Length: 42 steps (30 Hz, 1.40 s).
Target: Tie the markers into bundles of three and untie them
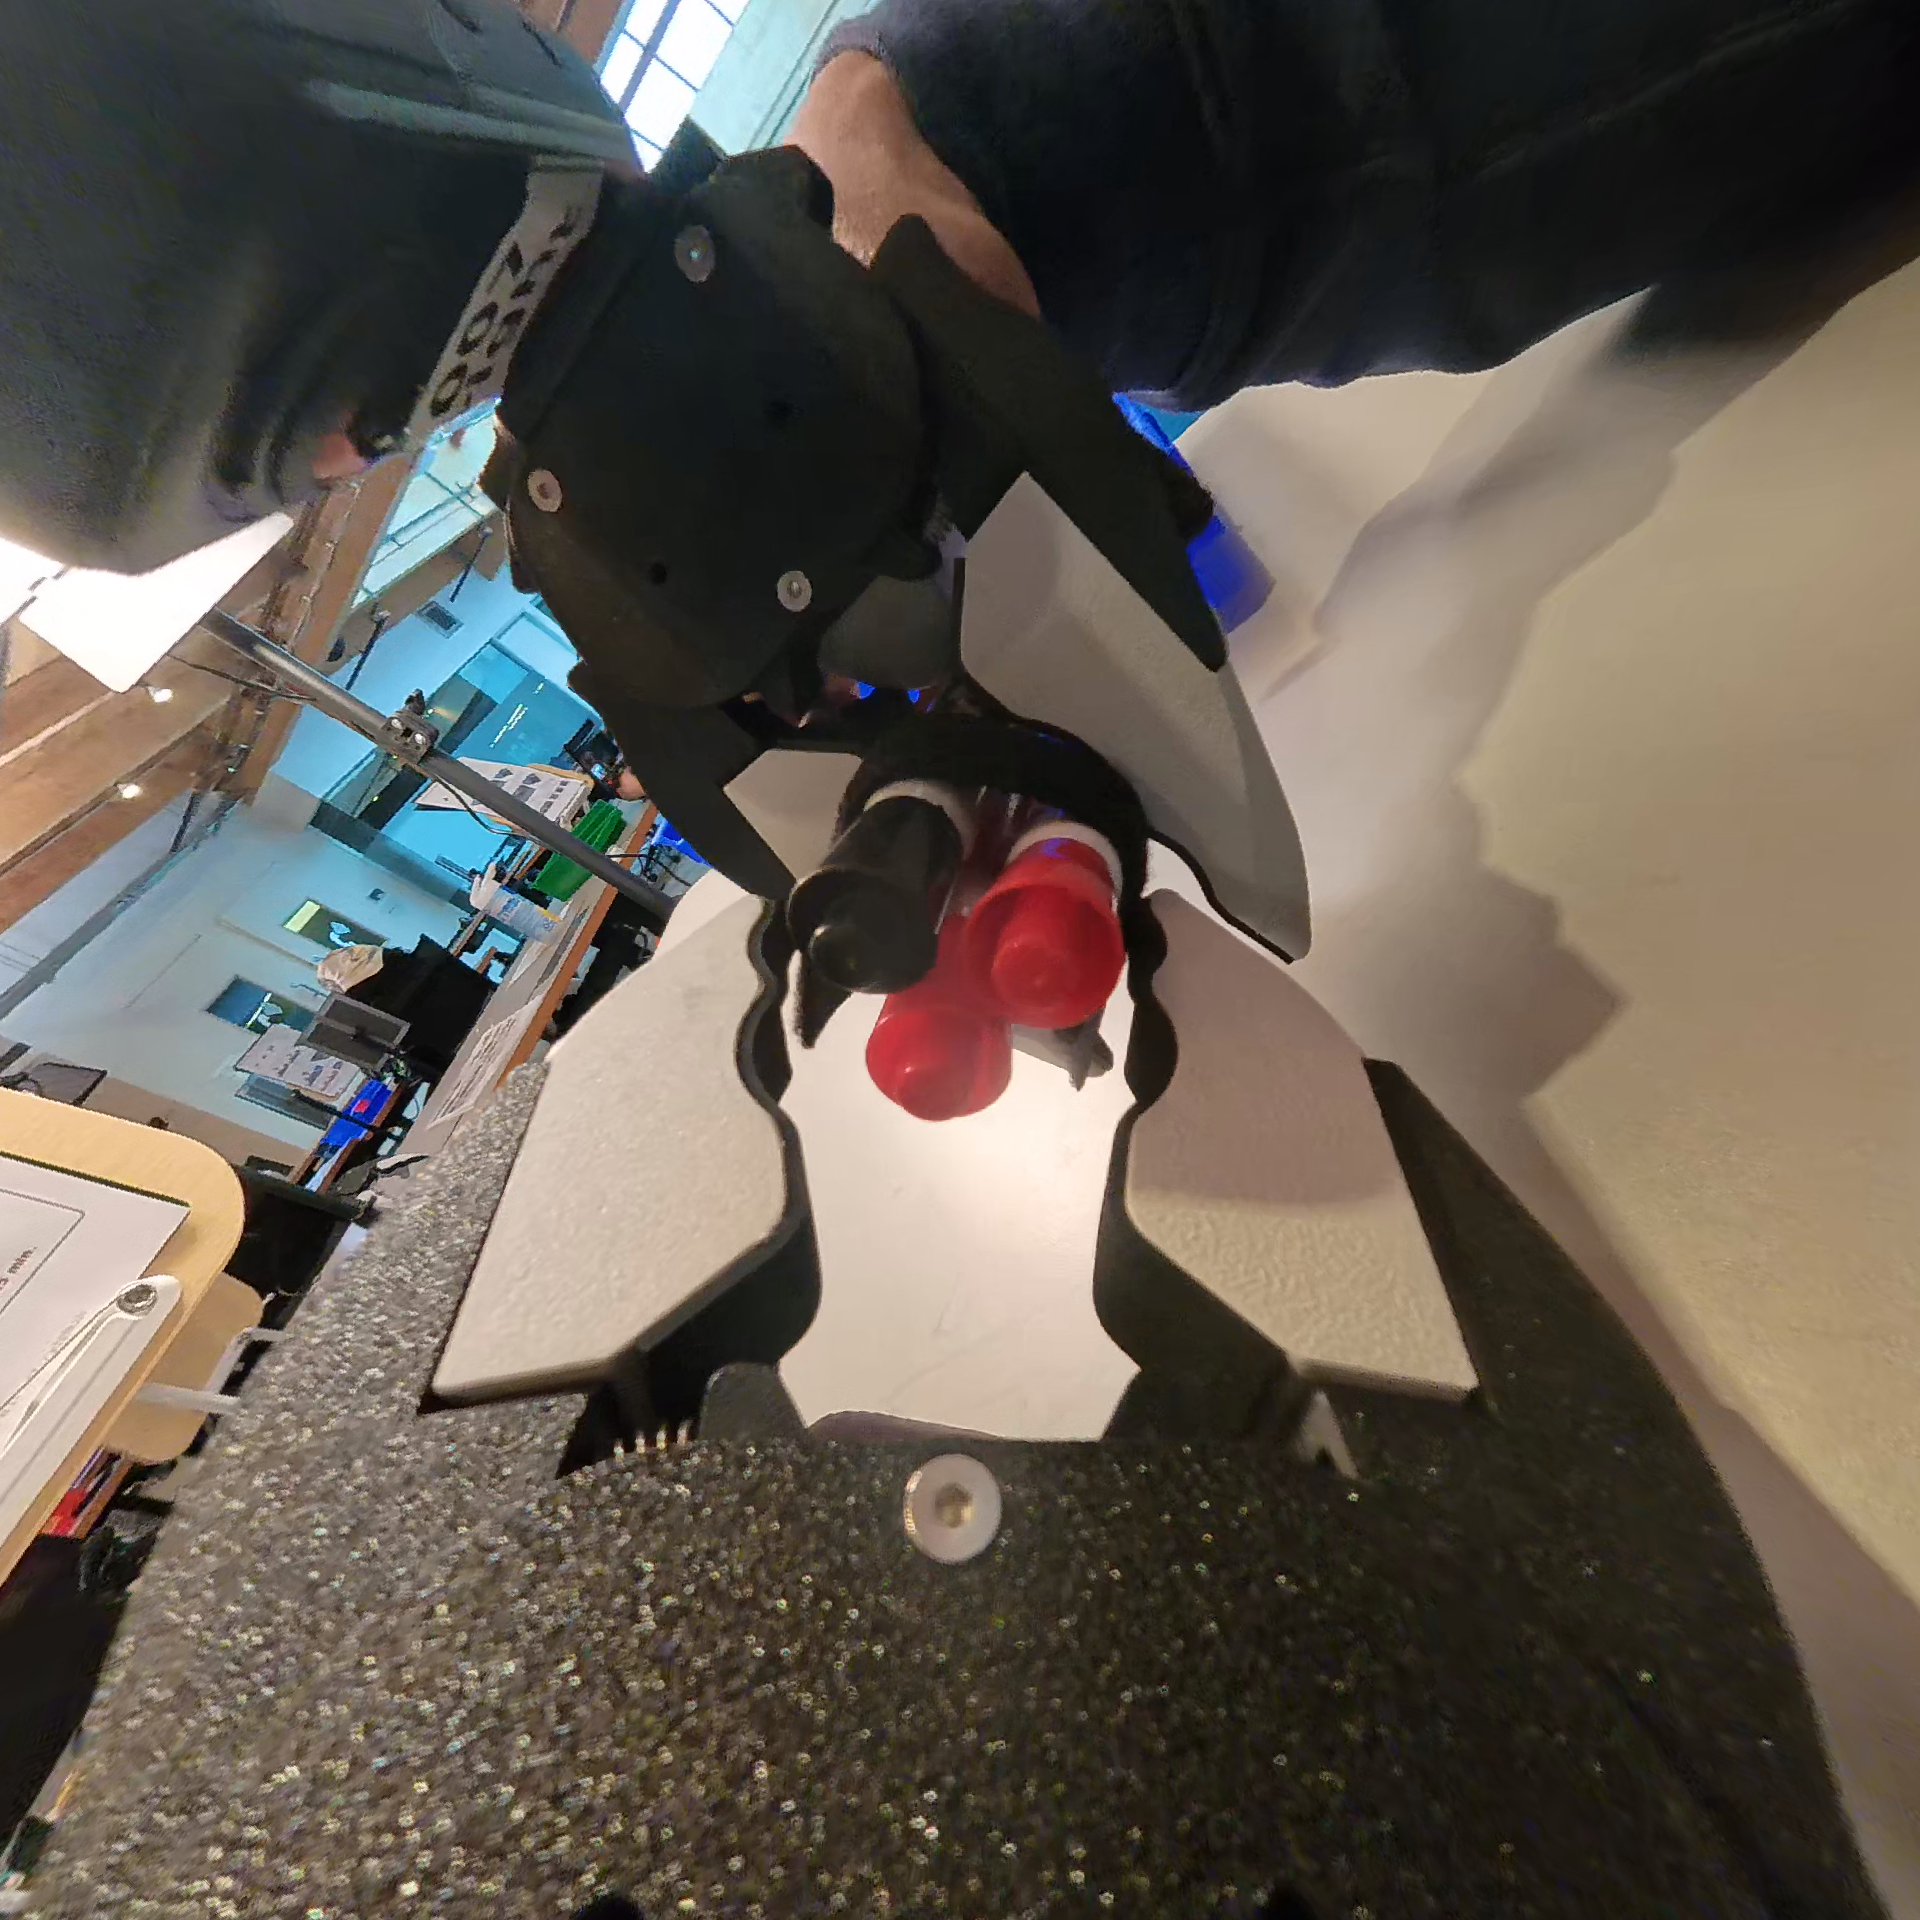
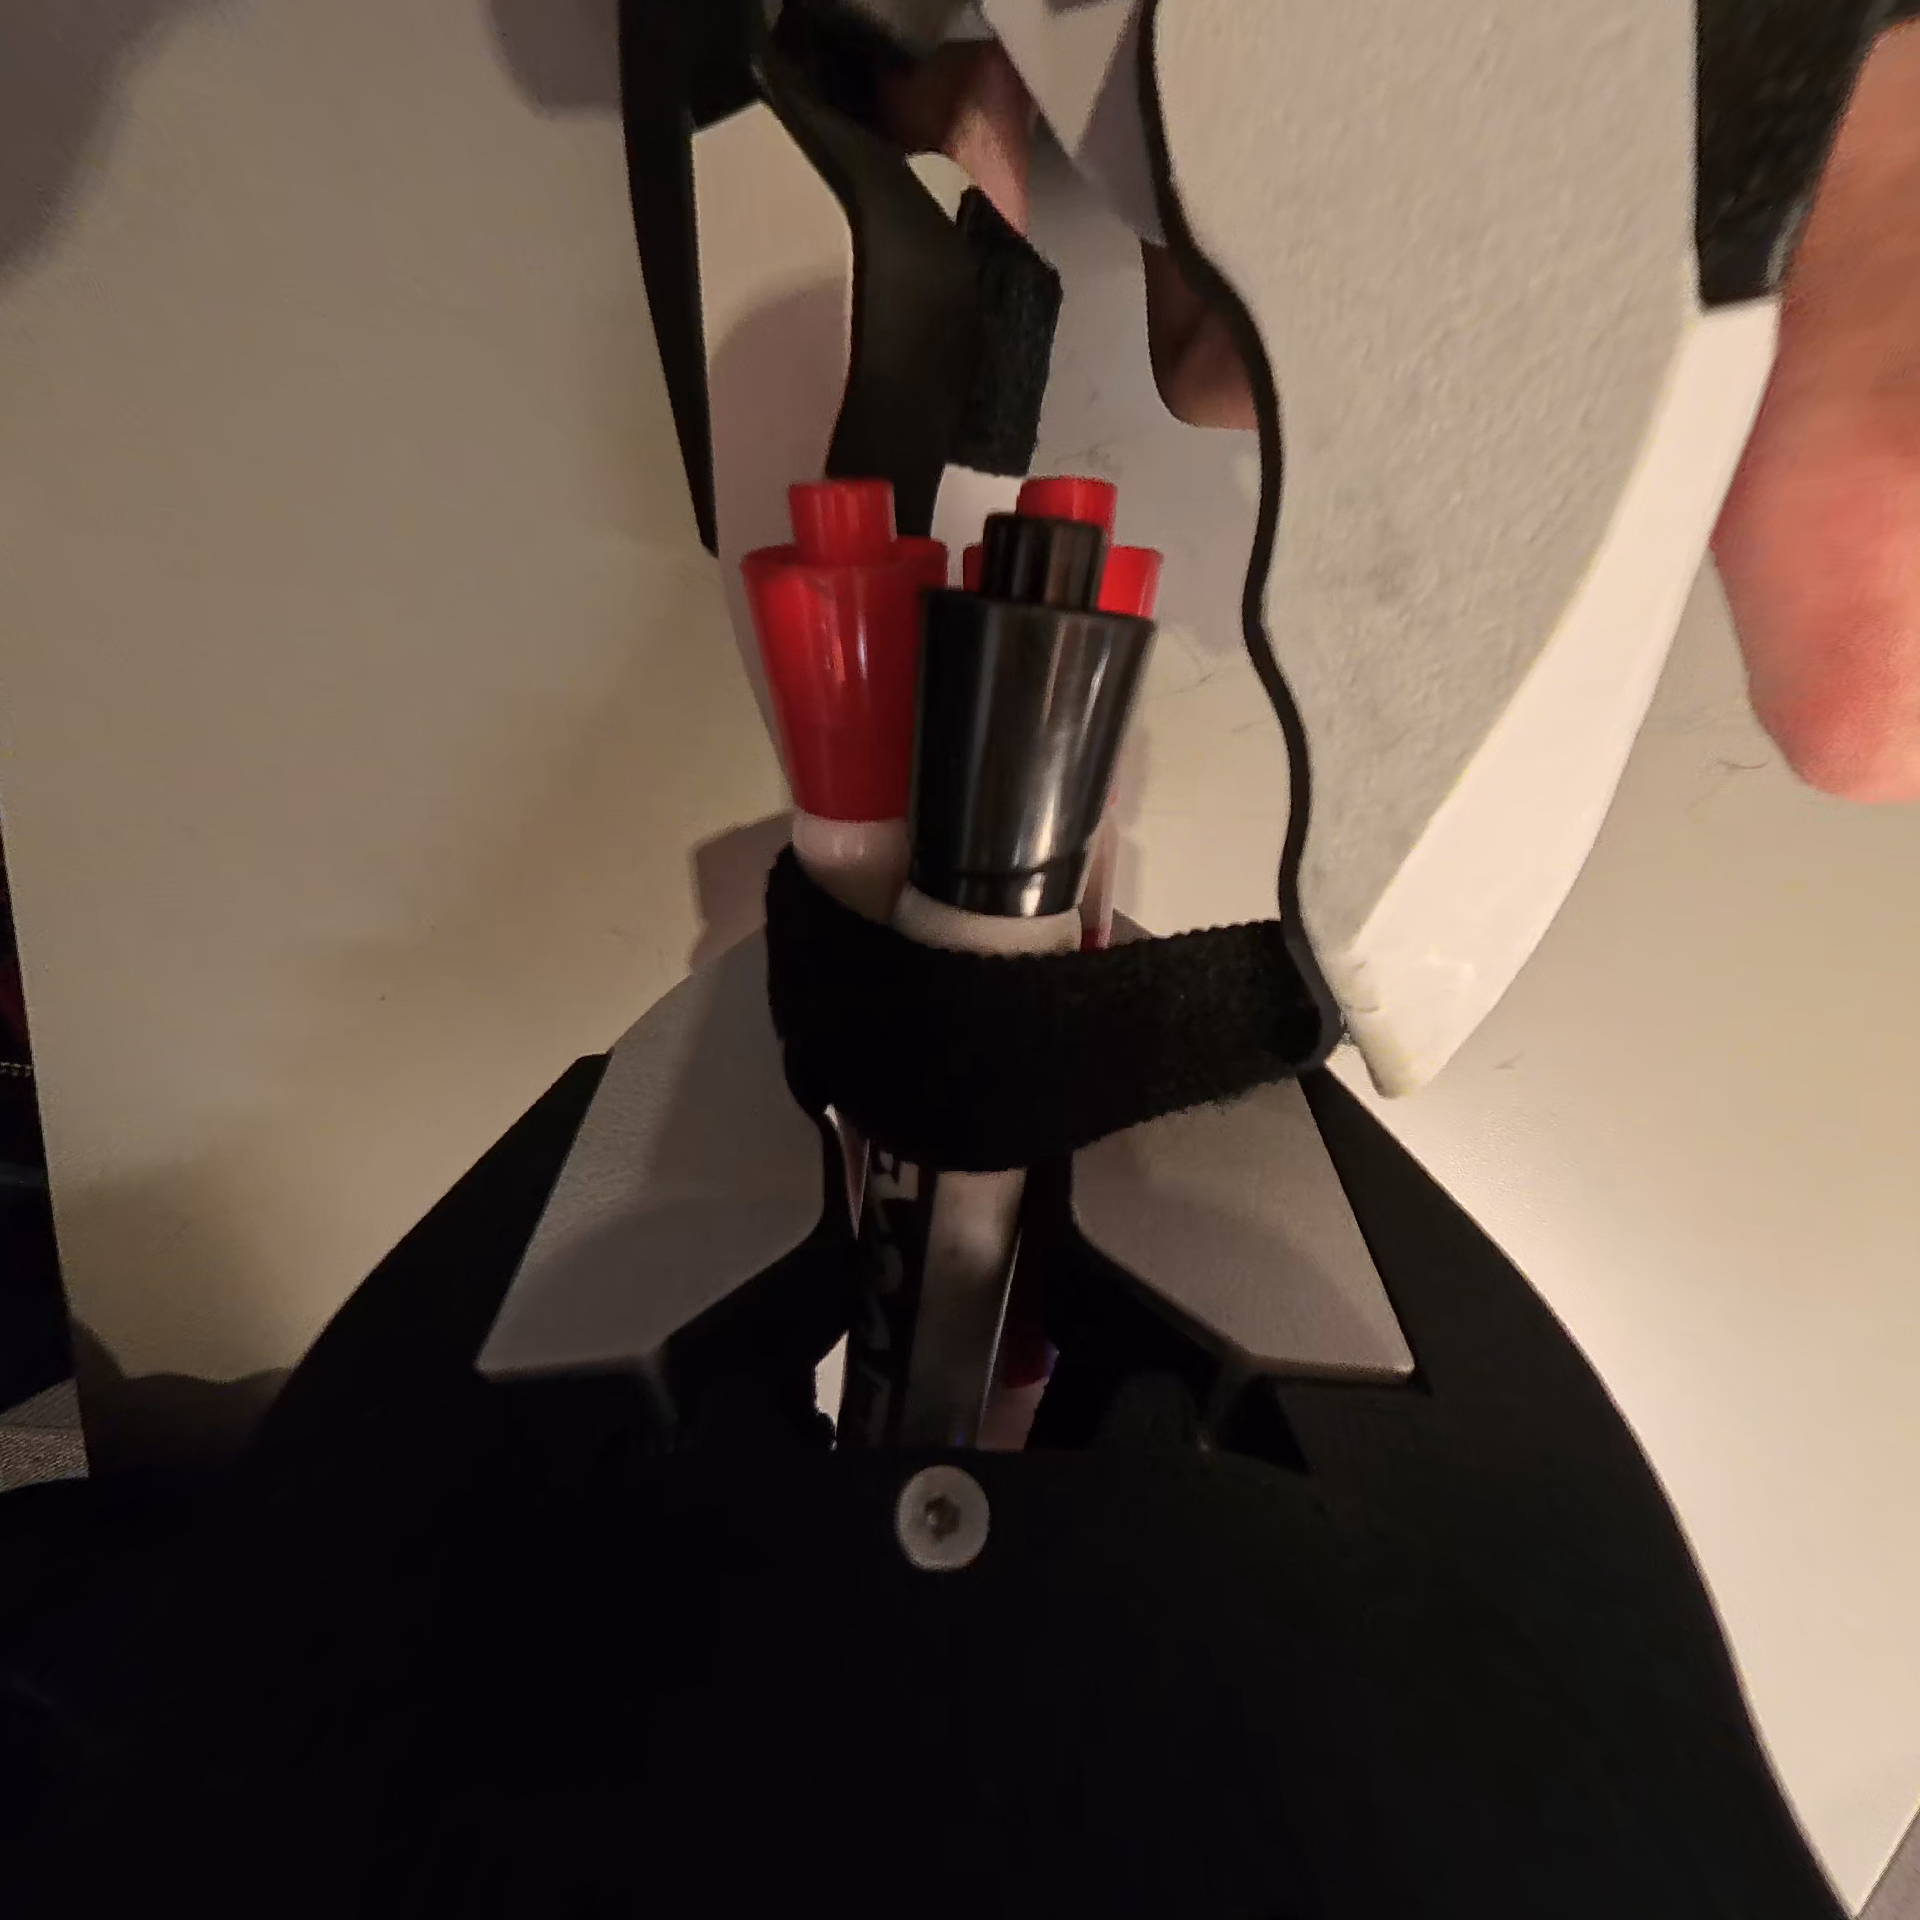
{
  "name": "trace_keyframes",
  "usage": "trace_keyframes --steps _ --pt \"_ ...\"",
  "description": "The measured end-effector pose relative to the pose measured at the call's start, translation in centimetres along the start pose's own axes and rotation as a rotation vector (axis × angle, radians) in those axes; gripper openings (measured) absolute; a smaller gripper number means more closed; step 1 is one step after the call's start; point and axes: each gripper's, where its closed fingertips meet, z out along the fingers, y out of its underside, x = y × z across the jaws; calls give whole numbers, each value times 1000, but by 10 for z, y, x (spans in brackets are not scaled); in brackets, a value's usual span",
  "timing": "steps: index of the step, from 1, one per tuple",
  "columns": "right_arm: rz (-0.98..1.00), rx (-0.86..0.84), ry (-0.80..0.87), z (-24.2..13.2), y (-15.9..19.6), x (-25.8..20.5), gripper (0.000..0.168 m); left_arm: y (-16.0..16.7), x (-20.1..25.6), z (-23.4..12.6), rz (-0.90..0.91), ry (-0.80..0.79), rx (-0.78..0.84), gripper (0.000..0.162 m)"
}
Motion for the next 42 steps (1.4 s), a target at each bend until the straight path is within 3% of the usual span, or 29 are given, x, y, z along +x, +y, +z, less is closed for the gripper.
trace_keyframes --steps 20,35,42 --pt "-5 4 3 -1 1 0 41 3 -2 3 10 -50 -15 69" --pt "-38 34 4 -6 -2 -3 41 1 -4 1 82 -81 -18 56" --pt "-60 61 -7 -10 -4 -7 40 -3 -4 -1 132 -87 -12 41"
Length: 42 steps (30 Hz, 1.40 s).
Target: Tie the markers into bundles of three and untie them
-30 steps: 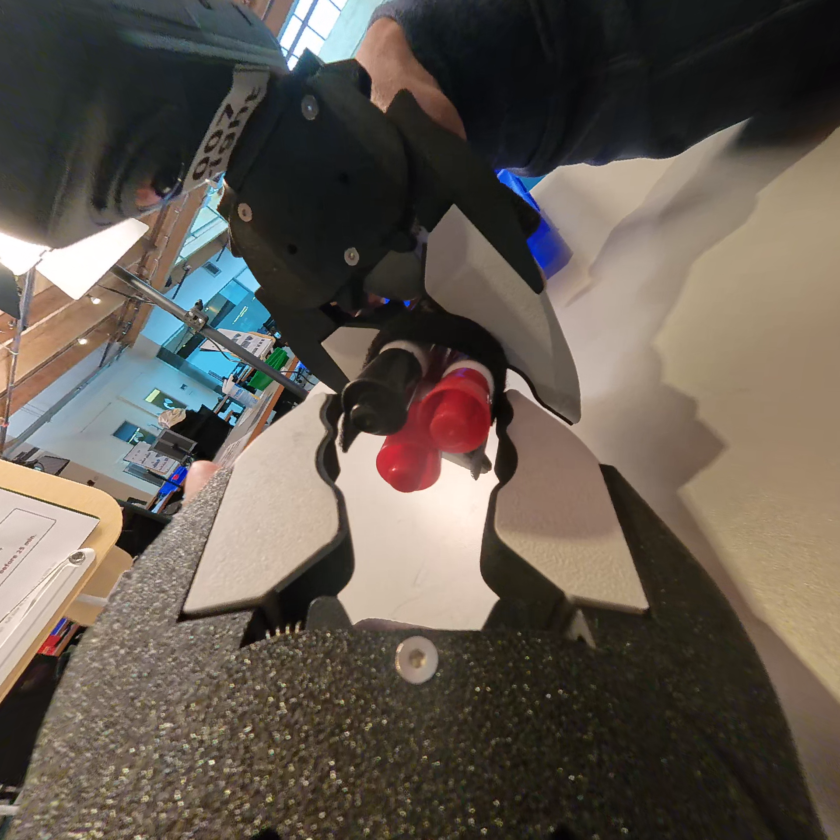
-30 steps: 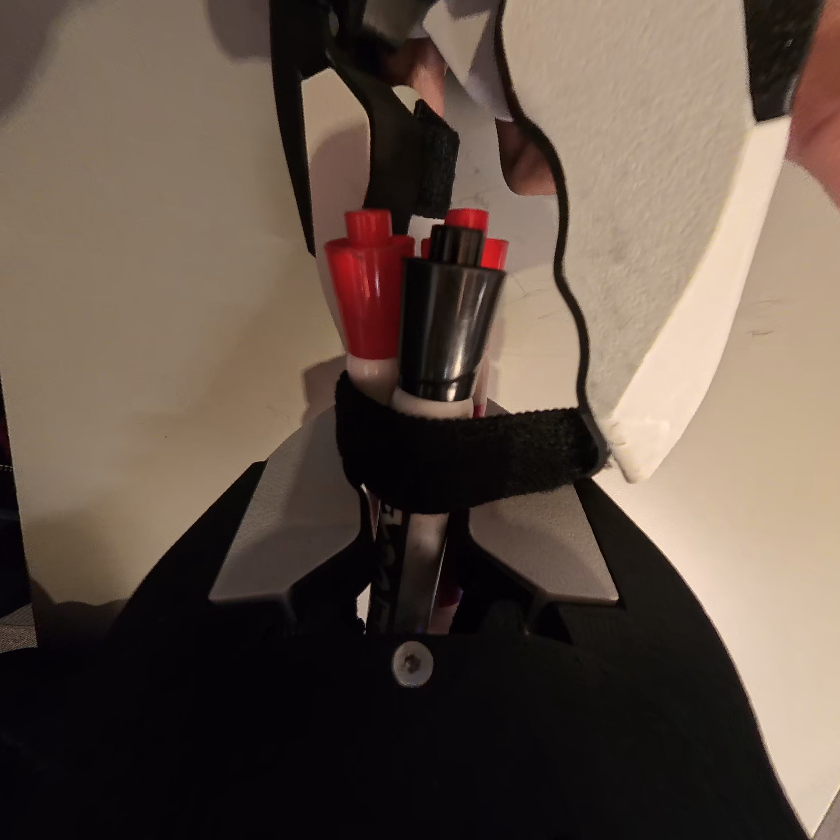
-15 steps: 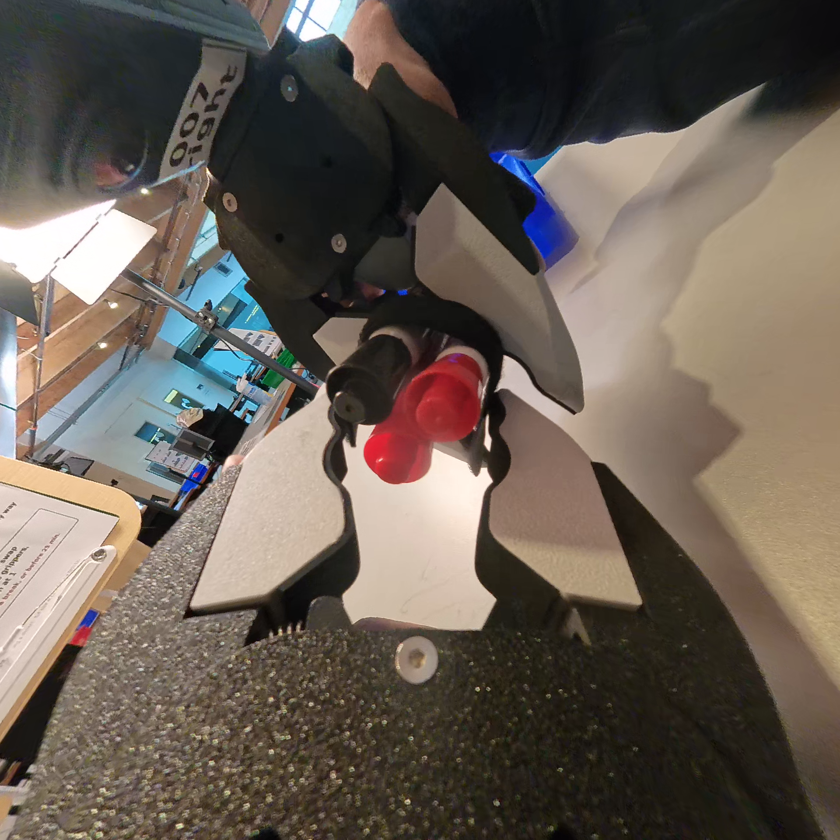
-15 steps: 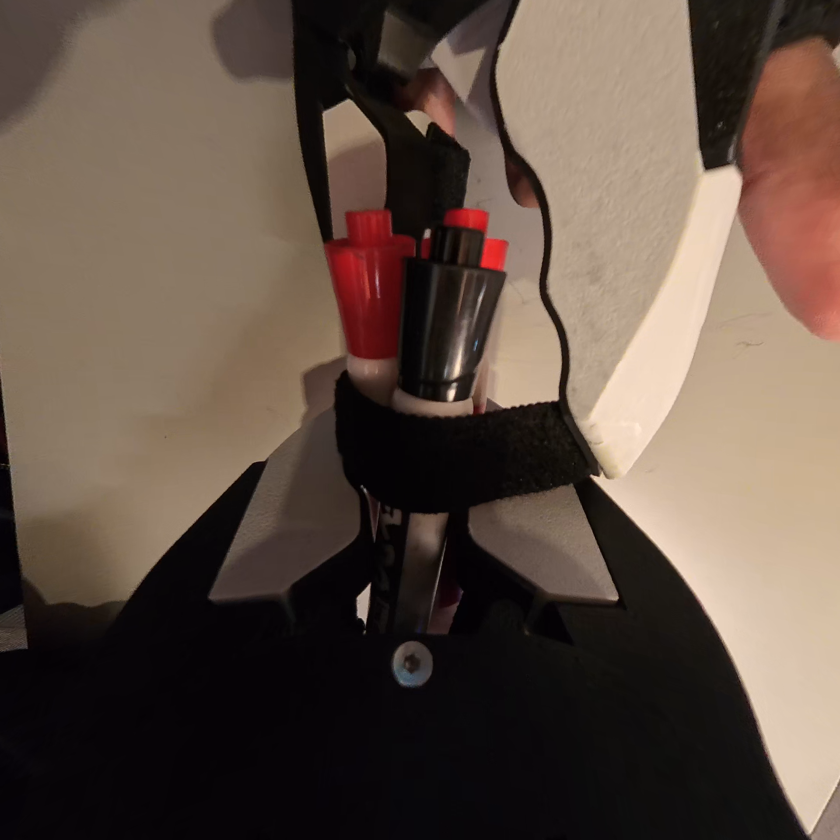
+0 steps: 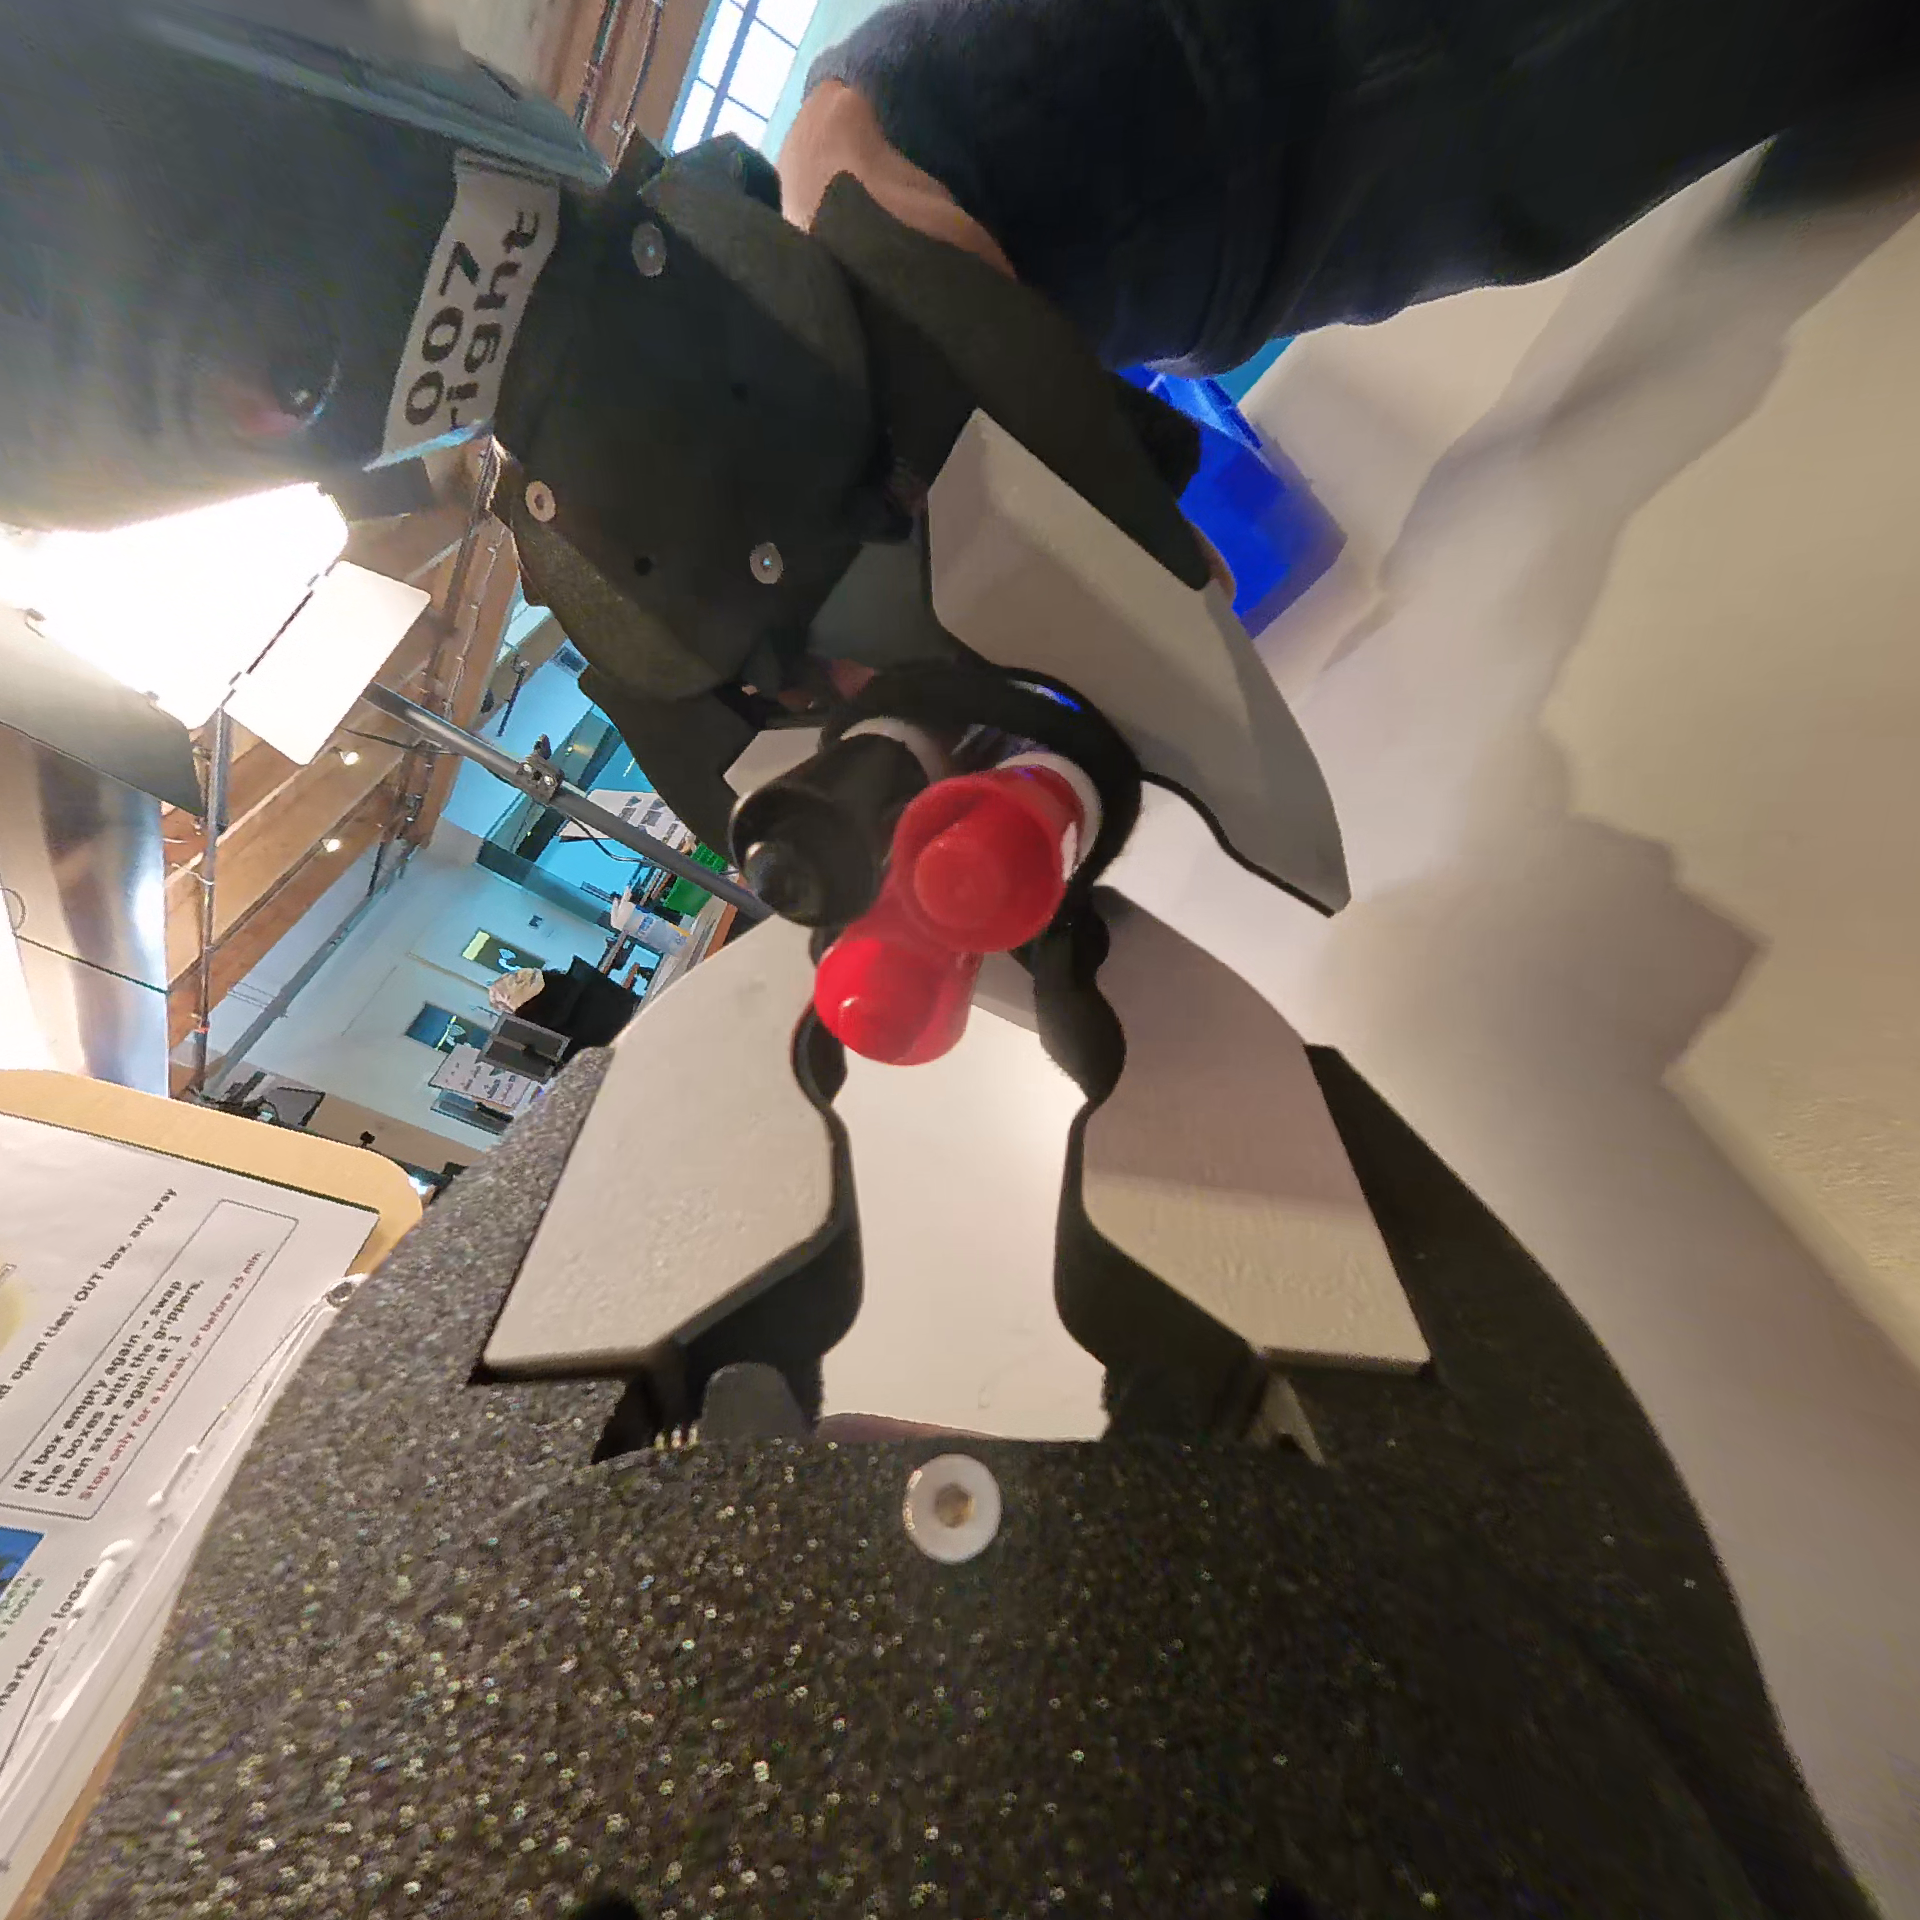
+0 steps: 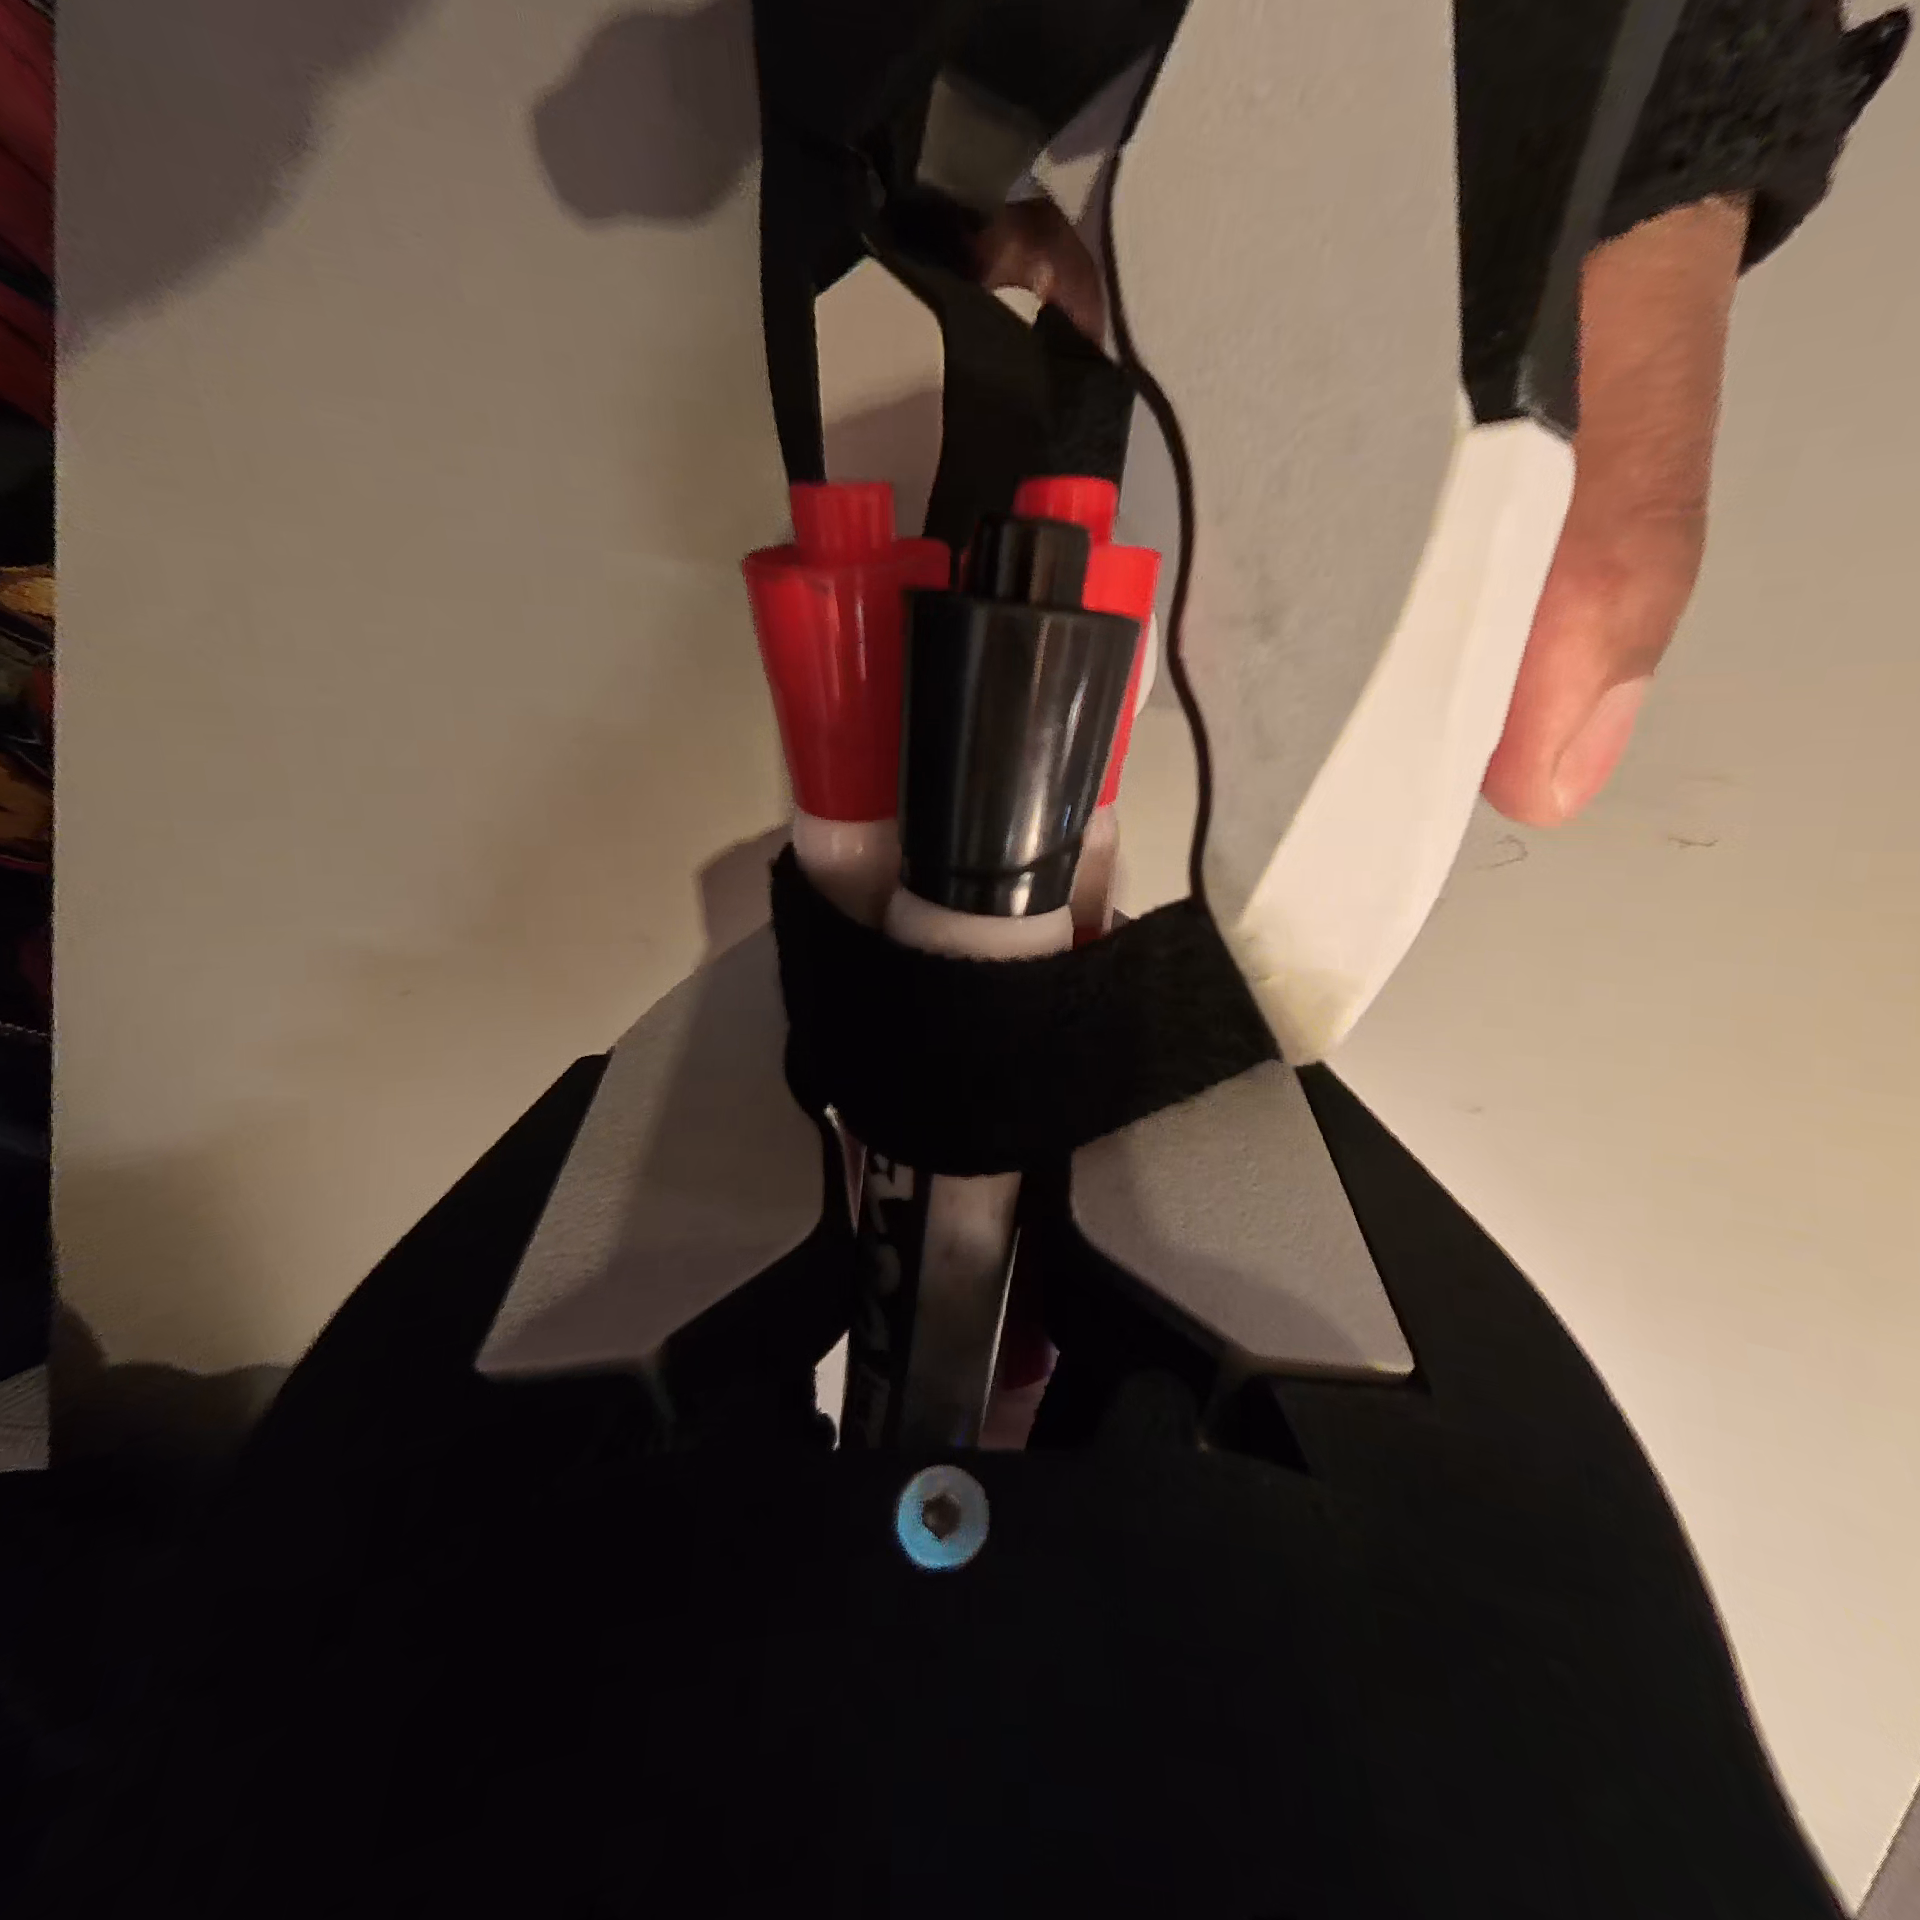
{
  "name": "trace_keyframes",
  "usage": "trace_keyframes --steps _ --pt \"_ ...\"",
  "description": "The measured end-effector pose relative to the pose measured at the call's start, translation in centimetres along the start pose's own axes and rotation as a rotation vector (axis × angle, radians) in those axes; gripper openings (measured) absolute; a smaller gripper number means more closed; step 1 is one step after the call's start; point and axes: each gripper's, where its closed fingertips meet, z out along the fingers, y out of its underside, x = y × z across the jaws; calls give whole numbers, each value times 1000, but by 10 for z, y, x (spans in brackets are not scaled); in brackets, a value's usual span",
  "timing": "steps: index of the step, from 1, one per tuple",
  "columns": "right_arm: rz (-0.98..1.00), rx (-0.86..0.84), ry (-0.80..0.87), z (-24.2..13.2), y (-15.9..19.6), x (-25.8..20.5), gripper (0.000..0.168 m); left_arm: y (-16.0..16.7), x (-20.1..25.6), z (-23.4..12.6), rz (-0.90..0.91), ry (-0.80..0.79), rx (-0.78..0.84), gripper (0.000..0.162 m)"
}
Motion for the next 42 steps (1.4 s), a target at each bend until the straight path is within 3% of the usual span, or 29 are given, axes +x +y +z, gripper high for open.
trace_keyframes --steps 42 --pt "-97 83 -32 -6 -10 -11 41 -13 -1 -9 58 51 11 17"
